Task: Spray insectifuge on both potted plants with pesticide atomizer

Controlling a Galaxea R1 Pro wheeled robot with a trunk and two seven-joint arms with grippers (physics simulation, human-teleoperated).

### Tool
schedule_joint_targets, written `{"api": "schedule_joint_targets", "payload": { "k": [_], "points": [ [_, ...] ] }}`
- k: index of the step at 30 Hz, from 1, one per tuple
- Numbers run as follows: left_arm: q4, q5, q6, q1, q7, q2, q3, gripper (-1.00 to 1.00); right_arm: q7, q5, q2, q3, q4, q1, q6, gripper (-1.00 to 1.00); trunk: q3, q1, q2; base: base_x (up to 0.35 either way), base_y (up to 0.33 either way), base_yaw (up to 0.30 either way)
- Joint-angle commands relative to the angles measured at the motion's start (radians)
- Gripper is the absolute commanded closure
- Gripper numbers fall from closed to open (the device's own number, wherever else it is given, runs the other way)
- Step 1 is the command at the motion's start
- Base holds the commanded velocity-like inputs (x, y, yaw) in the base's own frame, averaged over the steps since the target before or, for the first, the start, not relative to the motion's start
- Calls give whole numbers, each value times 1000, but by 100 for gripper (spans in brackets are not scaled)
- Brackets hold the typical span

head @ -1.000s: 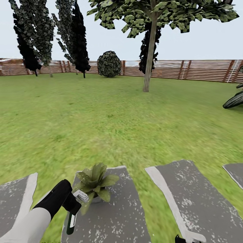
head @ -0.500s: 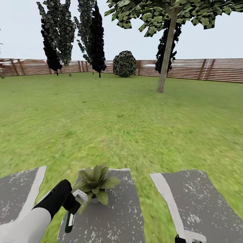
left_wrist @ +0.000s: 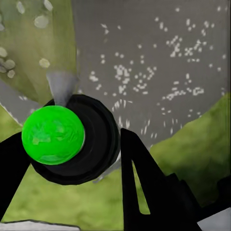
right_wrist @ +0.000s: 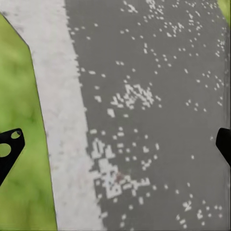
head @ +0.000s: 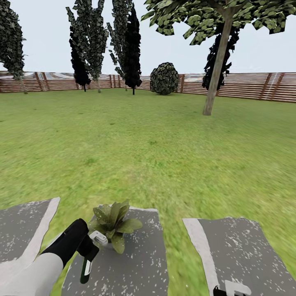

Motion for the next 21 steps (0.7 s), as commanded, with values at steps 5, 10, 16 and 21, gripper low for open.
{"api": "schedule_joint_targets", "payload": {
  "k": [5, 10, 16, 21],
  "points": [
    [-10, -26, 4, -7, -39, 4, -20, 100, -5, 9, 4, -7, 2, -1, -5, -100, -1, 0, 0, 0, 0, 0],
    [18, 1, -23, 20, -10, 5, 8, 100, -4, 7, -7, -7, 5, -1, -5, -100, -1, 0, 0, 0, -66, 0],
    [20, 30, -19, 25, 23, 9, 41, 100, -4, 7, -3, -5, 6, -1, -5, -100, -2, 0, 0, 0, -256, 113],
    [16, 33, -21, 27, 47, -1, 48, 100, -4, 8, -3, -6, 4, -1, -6, -100, -4, 0, 0, -6, -272, 257]
  ]
}}
